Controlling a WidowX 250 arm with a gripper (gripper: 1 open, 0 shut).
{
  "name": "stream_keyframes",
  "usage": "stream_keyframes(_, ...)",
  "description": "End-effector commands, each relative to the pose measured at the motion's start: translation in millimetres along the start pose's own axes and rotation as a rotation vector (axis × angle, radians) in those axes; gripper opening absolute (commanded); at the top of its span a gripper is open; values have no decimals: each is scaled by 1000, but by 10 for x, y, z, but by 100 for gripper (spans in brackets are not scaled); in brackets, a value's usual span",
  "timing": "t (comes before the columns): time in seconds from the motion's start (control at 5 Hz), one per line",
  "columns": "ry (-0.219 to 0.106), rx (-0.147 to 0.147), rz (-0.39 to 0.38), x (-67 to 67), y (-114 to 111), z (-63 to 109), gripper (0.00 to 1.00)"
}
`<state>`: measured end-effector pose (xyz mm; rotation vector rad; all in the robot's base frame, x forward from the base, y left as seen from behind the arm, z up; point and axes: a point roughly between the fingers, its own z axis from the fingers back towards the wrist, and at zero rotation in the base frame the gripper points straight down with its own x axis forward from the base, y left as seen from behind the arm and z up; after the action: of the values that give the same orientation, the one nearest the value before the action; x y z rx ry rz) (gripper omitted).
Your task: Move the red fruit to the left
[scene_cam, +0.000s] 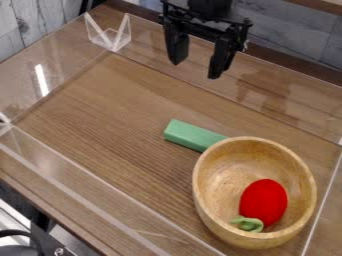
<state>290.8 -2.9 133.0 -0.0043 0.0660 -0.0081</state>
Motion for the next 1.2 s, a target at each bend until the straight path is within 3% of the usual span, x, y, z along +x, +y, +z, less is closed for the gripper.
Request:
stream_keyframes(0.0,31,-6,-16,-15,-47,-98,100)
stream_keyframes(0.2,60,-13,-110,-94,-255,-179,100)
stream_keyframes(0.6,60,-12,-401,-422,-1006,-212,100)
stream_keyframes(0.8,58,-22,-451,-503,-1324,-249,100)
stream_keyframes(1.0,61,-19,-453,-549,-1423,-348,100)
